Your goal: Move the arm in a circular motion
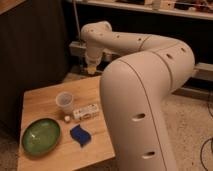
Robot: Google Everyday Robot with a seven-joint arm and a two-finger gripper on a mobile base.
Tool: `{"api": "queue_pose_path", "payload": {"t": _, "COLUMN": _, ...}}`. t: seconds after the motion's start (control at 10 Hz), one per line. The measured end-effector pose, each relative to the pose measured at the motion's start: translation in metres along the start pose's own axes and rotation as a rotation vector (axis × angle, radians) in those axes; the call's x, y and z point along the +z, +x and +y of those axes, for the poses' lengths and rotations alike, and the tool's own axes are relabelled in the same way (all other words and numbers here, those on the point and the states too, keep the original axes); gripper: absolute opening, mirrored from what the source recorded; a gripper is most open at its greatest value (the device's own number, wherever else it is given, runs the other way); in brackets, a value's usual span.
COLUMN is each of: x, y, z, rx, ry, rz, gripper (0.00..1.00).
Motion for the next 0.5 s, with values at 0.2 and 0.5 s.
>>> {"api": "queue_pose_path", "payload": {"t": 0.2, "x": -0.018, "y": -0.044, "z": 0.002, "rx": 0.056, "ry": -0.016, "rz": -0.055, "gripper": 0.04}}
{"api": "queue_pose_path", "payload": {"t": 0.5, "x": -0.045, "y": -0.113, "z": -0.019, "rx": 0.158, "ry": -0.029, "rz": -0.123, "gripper": 0.04}}
